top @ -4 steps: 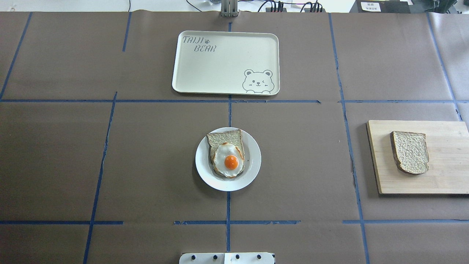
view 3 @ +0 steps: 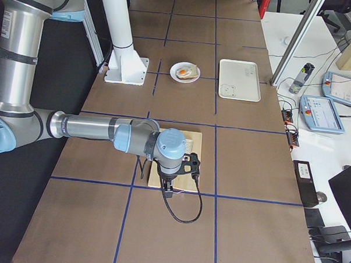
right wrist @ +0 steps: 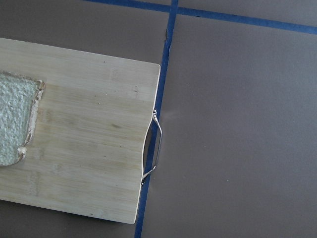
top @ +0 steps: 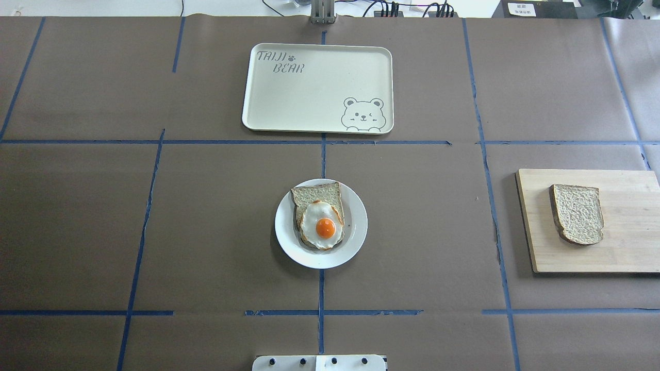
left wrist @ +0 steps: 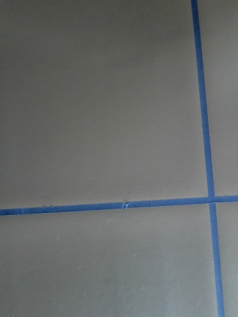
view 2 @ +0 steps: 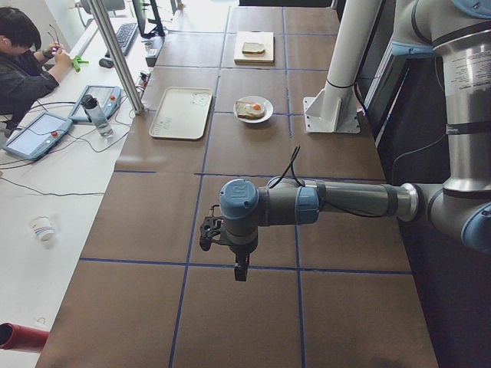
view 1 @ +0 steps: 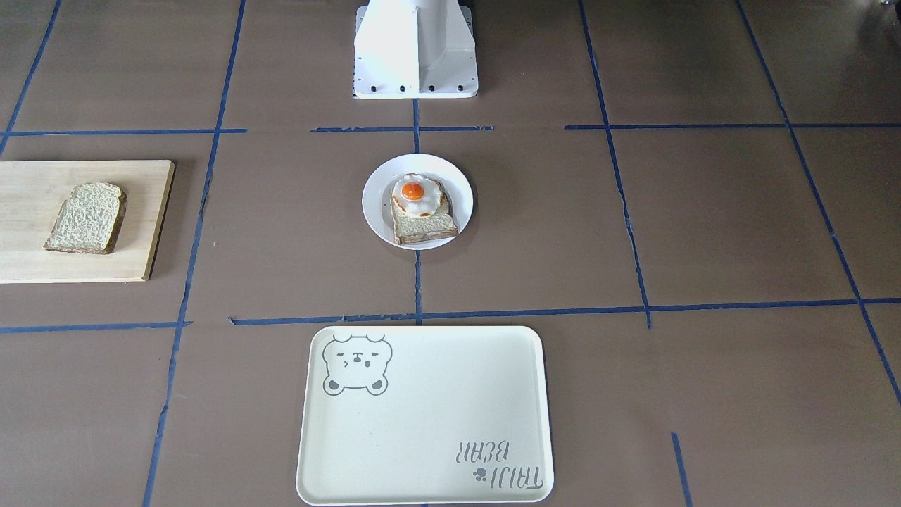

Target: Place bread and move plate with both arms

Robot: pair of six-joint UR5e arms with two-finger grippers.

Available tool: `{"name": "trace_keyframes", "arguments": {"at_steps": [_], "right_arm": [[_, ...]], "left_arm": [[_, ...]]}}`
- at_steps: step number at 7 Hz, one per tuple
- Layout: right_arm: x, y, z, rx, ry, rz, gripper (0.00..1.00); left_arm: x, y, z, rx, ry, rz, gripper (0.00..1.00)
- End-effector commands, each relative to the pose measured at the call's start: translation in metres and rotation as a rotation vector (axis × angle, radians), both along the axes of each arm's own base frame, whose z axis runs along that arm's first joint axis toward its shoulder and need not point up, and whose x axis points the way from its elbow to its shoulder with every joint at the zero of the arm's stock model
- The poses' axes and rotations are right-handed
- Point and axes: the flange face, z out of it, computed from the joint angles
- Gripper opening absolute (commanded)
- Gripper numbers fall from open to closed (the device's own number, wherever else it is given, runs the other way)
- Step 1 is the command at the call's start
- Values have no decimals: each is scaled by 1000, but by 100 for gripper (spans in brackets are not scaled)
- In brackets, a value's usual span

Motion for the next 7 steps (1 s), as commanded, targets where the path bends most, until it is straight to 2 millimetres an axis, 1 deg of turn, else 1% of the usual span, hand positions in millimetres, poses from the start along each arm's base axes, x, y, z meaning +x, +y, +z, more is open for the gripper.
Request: {"name": "trace_keyframes", "arguments": {"at_steps": [1,2,3,4,5,7], "right_arm": [[-9,-10,-9,-10,6,79,100],[-17,-13,-12,-2,6,104,100],[-30,-16,-14,-21,3,108,100],[-49,-20,-19,-27,-37,101,100],[-70,-26,-31,-43,-77,144,100],[-107,-21,-41,-47,-116,187,99]], "left_arm": [[0,-6,-13,30,1,-3,100],[-1,-30,-35,116,-7,-2,100],[-1,-38,-47,183,-12,-3,100],[-1,-40,-47,197,-9,-4,100],[0,-41,-44,194,-6,-2,100],[0,-40,-40,188,-4,2,100]]}}
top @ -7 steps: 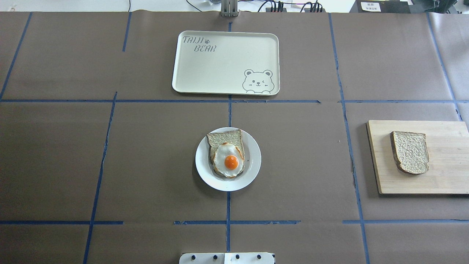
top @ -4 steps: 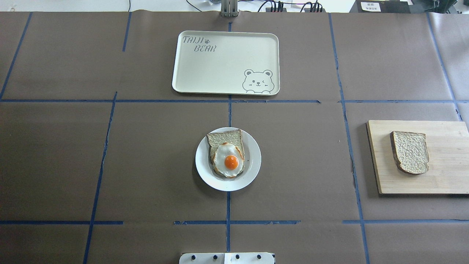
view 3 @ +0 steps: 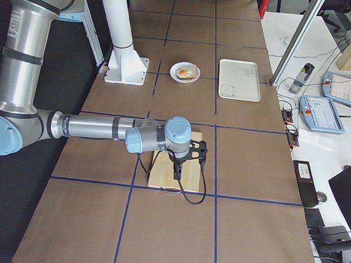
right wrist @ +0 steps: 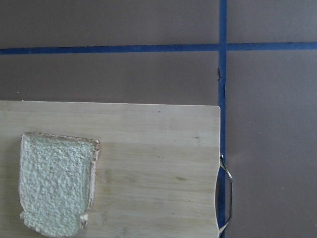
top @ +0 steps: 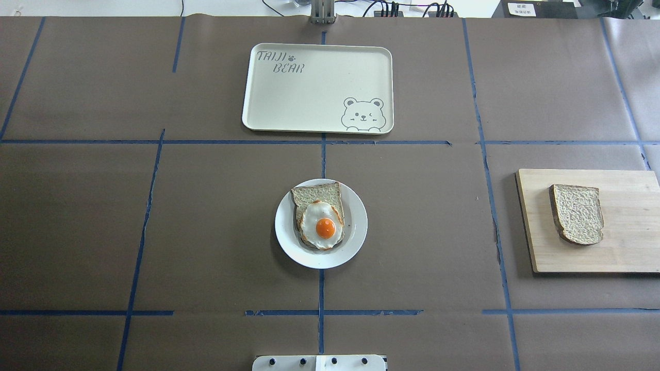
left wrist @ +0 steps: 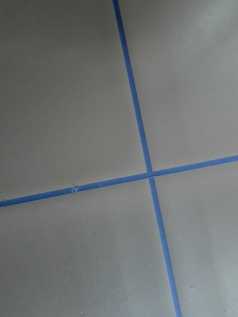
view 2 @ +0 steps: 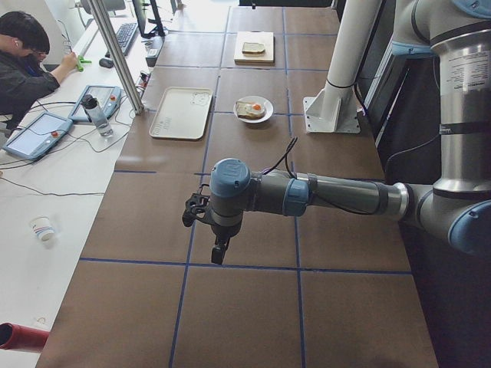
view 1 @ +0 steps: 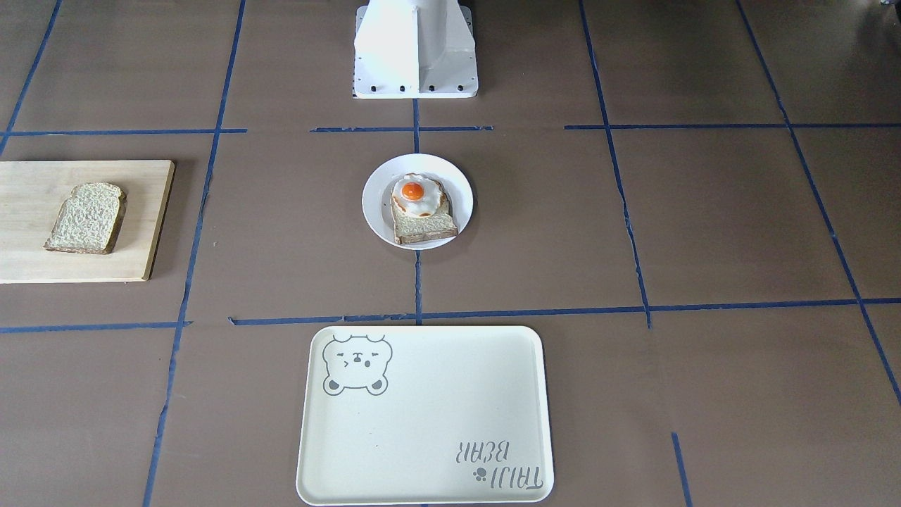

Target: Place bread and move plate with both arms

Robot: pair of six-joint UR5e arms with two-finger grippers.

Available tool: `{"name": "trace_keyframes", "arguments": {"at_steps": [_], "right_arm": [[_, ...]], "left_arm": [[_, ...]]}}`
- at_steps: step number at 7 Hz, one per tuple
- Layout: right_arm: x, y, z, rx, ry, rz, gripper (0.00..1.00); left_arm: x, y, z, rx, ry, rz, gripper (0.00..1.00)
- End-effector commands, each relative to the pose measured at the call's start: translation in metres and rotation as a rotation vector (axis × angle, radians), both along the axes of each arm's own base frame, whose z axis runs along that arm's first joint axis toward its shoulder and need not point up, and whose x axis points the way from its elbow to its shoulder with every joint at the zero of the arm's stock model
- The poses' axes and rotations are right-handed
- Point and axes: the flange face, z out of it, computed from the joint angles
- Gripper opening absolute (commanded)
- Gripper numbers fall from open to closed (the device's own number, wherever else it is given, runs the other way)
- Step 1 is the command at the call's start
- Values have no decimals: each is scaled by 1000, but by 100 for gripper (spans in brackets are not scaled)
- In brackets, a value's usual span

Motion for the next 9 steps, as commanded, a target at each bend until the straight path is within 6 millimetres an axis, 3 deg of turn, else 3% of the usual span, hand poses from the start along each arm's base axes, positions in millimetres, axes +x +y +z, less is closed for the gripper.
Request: {"name": "trace_keyframes", "arguments": {"at_steps": [1,3,6,9], "right_arm": [[-48,3,-11,-8,-57,40,98],[-84,12,23,17,-132,92,98],[-143,27,20,-31,-160,135,86],[-167,36,24,-56,-140,113,78]], "left_arm": [[0,1,15,-25,1,4,100],[0,1,18,-31,3,3,100],[1,1,12,-20,4,5,100],[1,2,11,-19,4,5,100]]}}
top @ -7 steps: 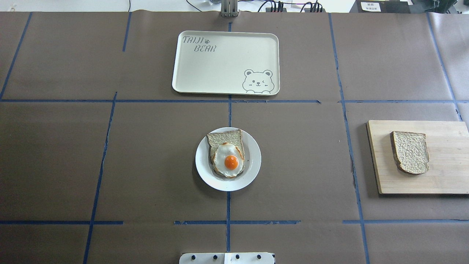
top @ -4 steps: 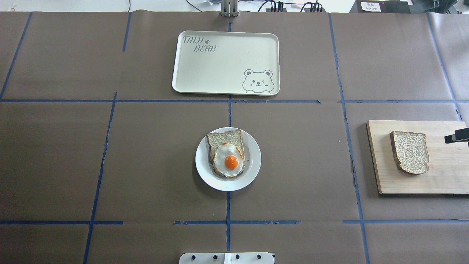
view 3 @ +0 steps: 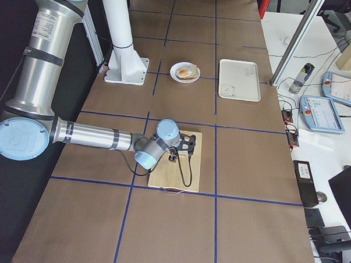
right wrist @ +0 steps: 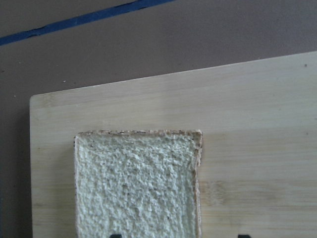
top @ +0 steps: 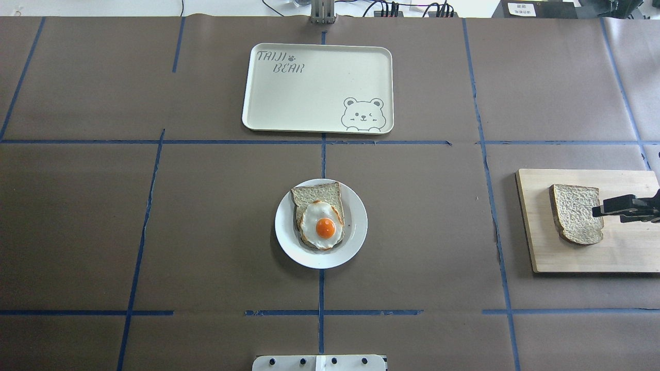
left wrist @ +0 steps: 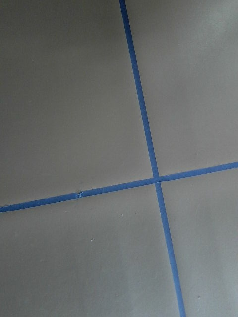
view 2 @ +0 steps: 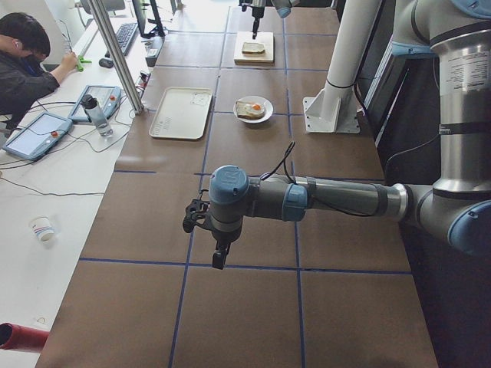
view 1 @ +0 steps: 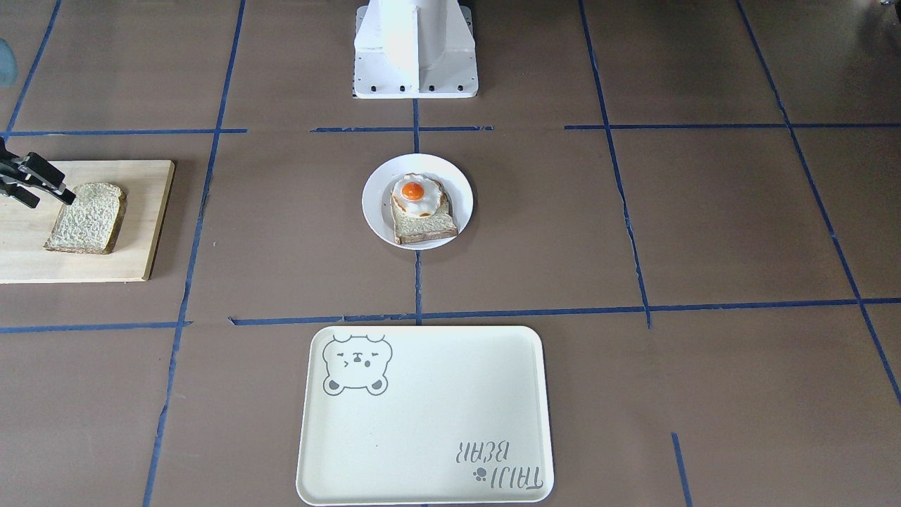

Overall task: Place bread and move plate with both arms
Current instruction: 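Reach the right gripper to the bread slice on the bamboo board and grasp it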

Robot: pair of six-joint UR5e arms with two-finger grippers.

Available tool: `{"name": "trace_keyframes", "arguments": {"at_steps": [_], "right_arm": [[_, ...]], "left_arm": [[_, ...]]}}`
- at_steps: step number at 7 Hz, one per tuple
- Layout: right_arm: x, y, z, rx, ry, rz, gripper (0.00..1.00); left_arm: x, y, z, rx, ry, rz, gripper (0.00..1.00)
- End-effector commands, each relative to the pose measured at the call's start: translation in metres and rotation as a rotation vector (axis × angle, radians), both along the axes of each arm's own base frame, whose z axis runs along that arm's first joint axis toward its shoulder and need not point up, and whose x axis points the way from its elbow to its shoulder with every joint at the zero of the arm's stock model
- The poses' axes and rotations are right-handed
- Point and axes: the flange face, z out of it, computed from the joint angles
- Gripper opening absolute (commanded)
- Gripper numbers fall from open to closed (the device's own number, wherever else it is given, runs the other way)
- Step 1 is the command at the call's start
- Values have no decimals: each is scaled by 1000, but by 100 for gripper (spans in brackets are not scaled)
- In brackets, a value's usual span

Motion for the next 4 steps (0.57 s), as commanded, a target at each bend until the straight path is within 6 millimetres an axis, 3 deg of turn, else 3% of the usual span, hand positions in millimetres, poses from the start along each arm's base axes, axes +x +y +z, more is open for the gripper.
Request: {"name": "trace_keyframes", "arguments": {"at_steps": [1,3,4], "right_arm": [[-15,7,4,-8,13,-20,77],[-22,9,14,-15,34,-26,75],[-22,9,15,-18,34,-27,69]], "left_arm": [[0,1,-1,1,0,0,100],[0,2,0,-1,0,0,100],[0,2,1,-2,0,0,100]]}}
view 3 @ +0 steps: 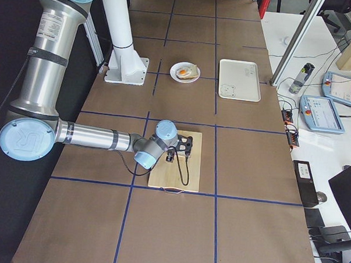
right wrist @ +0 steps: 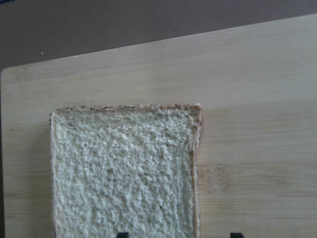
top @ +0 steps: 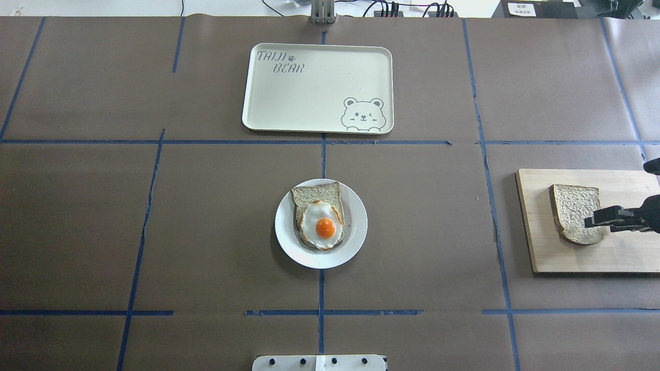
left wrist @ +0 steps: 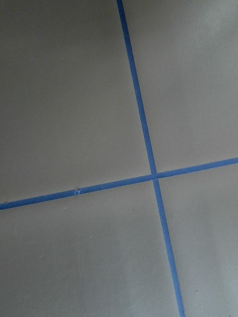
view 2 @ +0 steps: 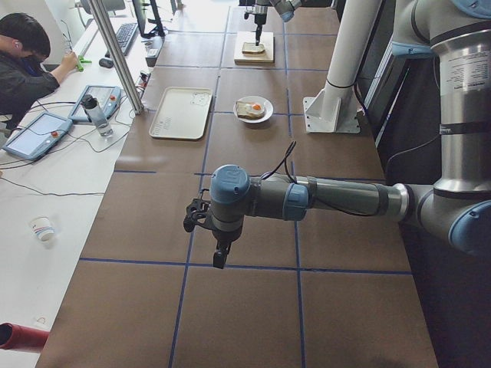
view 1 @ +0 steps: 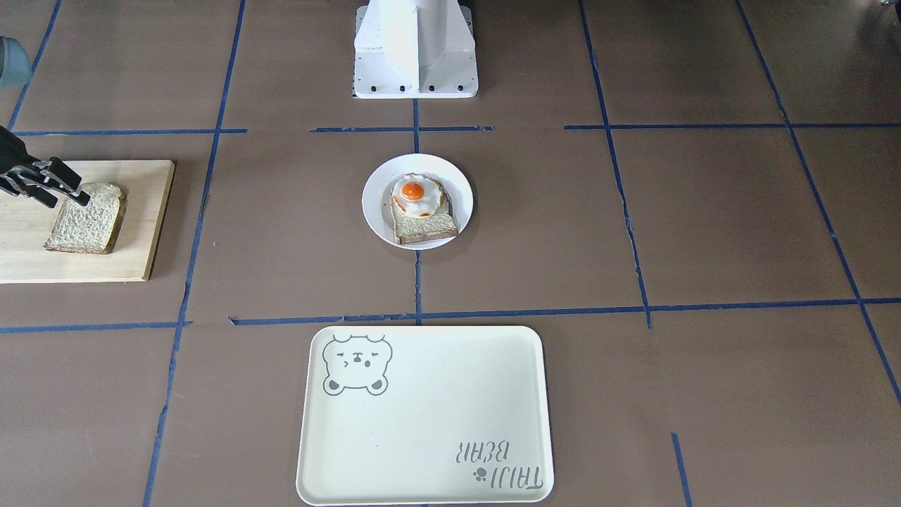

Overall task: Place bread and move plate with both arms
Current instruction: 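Reach the right gripper to the bread slice on the bamboo board and grasp it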

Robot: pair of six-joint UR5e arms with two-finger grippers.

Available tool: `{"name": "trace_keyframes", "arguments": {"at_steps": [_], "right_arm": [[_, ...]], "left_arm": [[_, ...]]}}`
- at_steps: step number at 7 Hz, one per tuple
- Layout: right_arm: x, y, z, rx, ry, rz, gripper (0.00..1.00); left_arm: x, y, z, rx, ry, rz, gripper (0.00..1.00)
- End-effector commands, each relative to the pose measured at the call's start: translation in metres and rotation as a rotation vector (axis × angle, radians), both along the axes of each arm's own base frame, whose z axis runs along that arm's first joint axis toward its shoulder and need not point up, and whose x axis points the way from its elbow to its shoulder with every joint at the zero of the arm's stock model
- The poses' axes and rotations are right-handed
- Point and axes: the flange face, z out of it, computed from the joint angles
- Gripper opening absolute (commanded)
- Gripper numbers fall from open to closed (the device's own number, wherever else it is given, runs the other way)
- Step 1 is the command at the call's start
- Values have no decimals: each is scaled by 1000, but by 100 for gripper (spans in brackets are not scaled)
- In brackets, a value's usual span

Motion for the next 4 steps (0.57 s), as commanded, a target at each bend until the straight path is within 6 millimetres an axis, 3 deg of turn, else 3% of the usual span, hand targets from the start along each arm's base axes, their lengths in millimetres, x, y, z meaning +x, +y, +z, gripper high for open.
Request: {"name": "trace_keyframes", "arguments": {"at_steps": [1,2,4], "right_arm": [[-2,0,0,-27,-4,13,53],[-4,-2,-6,-36,-16,23,33],[-7,-2,-10,-28,-21,16,11]], "left_arm": [[0,1,0,1,0,1,100],[0,1,1,0,0,1,100],[0,1,1,-2,0,1,100]]}}
